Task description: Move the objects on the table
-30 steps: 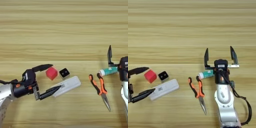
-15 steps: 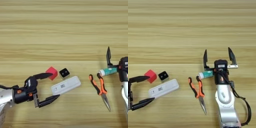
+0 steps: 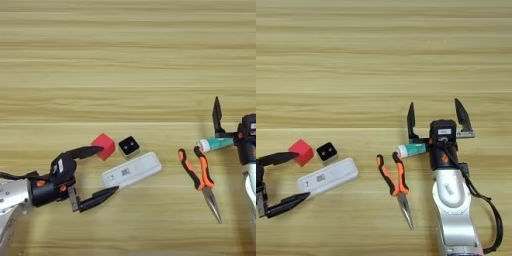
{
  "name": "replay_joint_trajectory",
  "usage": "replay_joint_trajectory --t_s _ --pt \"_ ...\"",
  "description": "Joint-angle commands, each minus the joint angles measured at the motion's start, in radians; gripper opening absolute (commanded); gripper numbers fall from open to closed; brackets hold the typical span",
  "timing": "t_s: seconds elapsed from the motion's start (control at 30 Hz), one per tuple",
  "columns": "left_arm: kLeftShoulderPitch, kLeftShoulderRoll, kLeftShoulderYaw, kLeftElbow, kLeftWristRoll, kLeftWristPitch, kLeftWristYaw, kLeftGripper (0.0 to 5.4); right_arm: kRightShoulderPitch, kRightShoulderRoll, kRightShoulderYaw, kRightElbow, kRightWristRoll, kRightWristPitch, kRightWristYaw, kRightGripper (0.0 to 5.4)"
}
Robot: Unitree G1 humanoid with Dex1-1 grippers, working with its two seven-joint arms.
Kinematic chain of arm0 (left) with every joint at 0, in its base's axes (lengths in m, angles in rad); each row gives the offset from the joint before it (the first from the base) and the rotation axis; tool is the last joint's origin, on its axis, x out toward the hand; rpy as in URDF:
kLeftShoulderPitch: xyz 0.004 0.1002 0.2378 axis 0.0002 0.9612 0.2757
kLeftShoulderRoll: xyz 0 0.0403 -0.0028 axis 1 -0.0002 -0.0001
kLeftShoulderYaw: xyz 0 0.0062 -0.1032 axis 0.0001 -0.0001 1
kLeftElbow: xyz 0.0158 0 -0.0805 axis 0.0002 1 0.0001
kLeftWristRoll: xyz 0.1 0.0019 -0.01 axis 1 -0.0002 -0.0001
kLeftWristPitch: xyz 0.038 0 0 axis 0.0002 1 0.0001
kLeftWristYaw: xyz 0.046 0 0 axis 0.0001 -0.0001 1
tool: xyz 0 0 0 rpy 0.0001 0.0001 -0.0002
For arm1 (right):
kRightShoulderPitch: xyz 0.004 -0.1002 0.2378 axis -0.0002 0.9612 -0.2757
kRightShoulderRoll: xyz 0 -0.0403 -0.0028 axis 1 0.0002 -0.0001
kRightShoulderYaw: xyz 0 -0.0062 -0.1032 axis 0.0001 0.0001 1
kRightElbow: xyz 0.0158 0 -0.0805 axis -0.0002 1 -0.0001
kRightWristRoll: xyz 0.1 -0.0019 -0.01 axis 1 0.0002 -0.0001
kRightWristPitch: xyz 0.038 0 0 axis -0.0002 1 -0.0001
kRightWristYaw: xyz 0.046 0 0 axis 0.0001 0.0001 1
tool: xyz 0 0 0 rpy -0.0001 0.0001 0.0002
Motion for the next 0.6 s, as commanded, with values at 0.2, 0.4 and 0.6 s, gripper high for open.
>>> replay_joint_trajectory --t_s 0.2,0.4,0.6 --pt "0.014 0.031 -0.040 -0.026 0.023 0.035 -0.031 5.37 0.001 0.006 -0.001 -0.009 0.007 0.030 0.007 5.40" --pt "0.017 0.048 -0.072 -0.045 0.092 0.021 -0.010 5.37 -0.001 0.008 0.000 -0.009 0.008 0.027 0.008 5.40" --pt "0.004 0.056 -0.095 -0.050 0.146 0.031 0.023 5.37 -0.003 0.012 0.004 -0.010 0.007 0.028 0.007 5.40"
